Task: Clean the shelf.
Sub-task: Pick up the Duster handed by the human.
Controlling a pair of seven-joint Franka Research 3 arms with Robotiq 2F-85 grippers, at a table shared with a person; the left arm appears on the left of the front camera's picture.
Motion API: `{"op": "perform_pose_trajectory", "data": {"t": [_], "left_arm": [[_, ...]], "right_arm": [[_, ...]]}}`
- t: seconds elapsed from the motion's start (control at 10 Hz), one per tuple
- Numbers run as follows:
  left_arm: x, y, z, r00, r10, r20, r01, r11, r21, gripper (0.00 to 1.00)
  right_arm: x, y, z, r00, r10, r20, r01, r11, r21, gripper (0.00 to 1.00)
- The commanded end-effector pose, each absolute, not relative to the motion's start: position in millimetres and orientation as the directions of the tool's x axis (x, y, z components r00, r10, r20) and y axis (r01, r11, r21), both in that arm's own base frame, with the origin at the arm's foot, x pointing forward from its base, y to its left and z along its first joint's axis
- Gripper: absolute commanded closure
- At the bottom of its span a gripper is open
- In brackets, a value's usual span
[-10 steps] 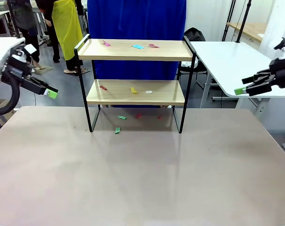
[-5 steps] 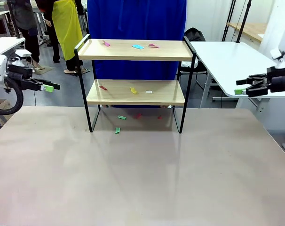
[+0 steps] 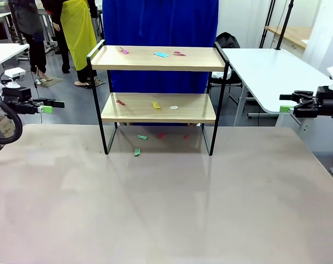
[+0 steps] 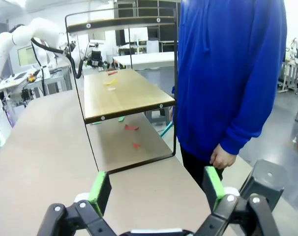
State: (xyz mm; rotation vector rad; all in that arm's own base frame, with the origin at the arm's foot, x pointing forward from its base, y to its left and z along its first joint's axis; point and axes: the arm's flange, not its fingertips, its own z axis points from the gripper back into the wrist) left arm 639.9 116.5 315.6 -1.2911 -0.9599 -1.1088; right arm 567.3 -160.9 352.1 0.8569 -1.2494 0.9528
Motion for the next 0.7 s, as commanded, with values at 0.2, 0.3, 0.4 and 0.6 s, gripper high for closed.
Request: {"op": "perform_pose_trajectory", "data": {"t": [0.2,0.3,0.4,0.6], "left_arm": [[635.4,127.6,320.2,0.065,0.015,0.998,0.994,-0.085,-0.064,0.0],[631.4,130.3,319.8,0.049,0.013,0.999,0.996,-0.077,-0.047,0.0],[627.9,132.3,320.3,0.036,0.014,0.999,0.997,-0.071,-0.034,0.0],[621.6,135.3,324.2,0.01,0.035,0.999,0.997,-0.071,-0.008,0.0]], "right_arm": [[566.4,-162.4,357.6,0.083,0.084,0.993,-0.924,0.38,0.045,0.0],[566.7,-163.1,357.7,0.091,0.079,0.993,-0.921,0.386,0.054,0.0],[567.1,-163.1,358.0,0.098,0.08,0.992,-0.919,0.391,0.059,0.0],[567.3,-164.0,359.1,0.104,0.076,0.992,-0.914,0.4,0.065,0.0]]}}
